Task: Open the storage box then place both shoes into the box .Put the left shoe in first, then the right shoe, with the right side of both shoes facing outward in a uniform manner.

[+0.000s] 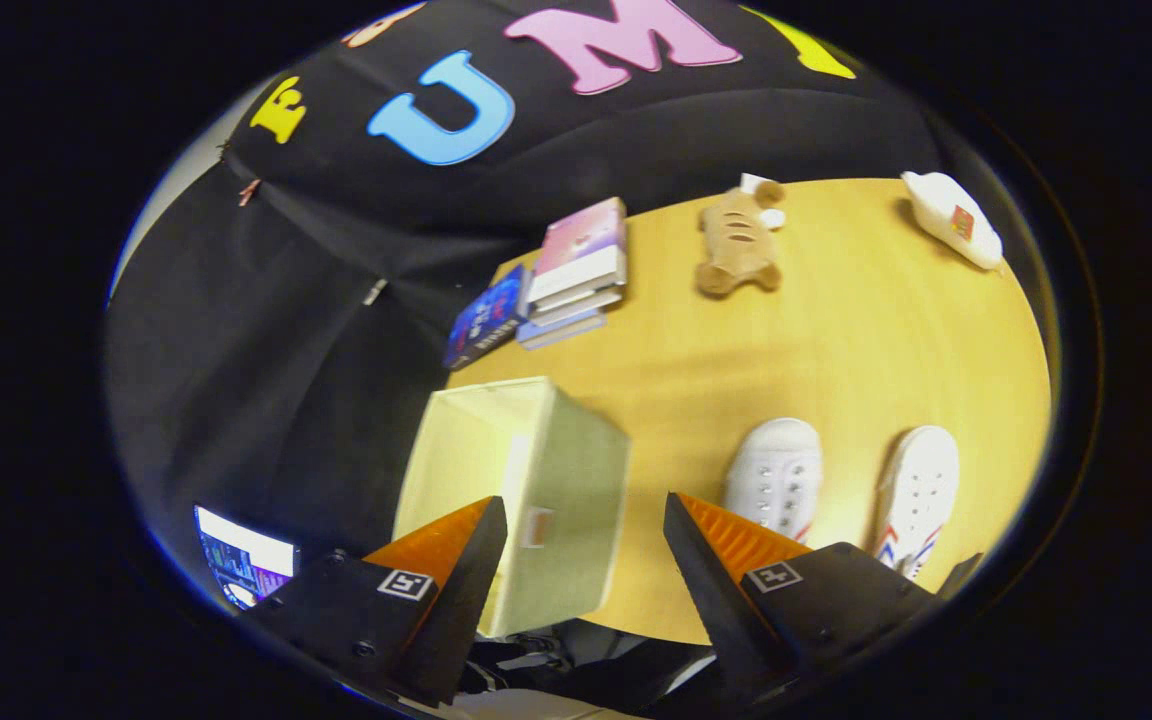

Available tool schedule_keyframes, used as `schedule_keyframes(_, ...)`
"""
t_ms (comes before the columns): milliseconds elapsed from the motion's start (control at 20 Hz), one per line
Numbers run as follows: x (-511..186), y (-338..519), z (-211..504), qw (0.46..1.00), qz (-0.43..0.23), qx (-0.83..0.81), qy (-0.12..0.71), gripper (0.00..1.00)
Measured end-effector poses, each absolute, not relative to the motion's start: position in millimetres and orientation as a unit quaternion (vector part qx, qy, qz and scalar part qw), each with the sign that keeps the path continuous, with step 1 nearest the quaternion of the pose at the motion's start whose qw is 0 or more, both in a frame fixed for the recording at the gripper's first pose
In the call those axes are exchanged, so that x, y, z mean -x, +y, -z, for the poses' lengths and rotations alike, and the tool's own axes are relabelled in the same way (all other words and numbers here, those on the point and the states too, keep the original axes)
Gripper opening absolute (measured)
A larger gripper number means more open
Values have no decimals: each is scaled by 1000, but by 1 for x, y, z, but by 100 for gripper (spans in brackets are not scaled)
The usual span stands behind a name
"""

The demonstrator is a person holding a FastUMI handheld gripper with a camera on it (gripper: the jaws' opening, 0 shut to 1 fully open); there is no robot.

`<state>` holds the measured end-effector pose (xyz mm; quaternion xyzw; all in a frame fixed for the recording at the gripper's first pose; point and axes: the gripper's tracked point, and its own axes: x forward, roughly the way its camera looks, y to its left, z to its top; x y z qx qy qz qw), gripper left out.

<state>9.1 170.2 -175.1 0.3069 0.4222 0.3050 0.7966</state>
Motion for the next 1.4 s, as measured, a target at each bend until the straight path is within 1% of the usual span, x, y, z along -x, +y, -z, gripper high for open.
schedule_keyframes(200, -4, 133, 247, 797, -249, -272, 479, 95)
schedule_keyframes(350, 7, 125, 291, 776, -230, -249, 532, 89)
schedule_keyframes(400, 9, 127, 302, 768, -229, -245, 546, 85)
schedule_keyframes(450, 8, 127, 312, 765, -224, -239, 554, 84)
schedule_keyframes(500, 5, 129, 322, 765, -219, -234, 559, 79)
schedule_keyframes(550, 3, 131, 328, 763, -215, -232, 563, 78)
schedule_keyframes(650, -4, 135, 336, 761, -209, -227, 570, 69)
schedule_keyframes(750, -9, 137, 347, 759, -202, -216, 580, 52)
schedule_keyframes(850, -6, 142, 355, 752, -200, -203, 594, 50)
schedule_keyframes(950, -7, 144, 358, 754, -198, -188, 597, 51)
schedule_keyframes(1050, -5, 131, 368, 759, -178, -155, 607, 49)
schedule_keyframes(1100, -4, 133, 372, 756, -173, -153, 612, 23)
schedule_keyframes(1200, -6, 134, 369, 758, -161, -163, 611, 14)
schedule_keyframes(1300, -5, 134, 368, 763, -162, -172, 602, 10)
schedule_keyframes(1350, -4, 134, 365, 762, -160, -191, 597, 10)
schedule_keyframes(1400, -2, 136, 361, 757, -157, -216, 596, 7)
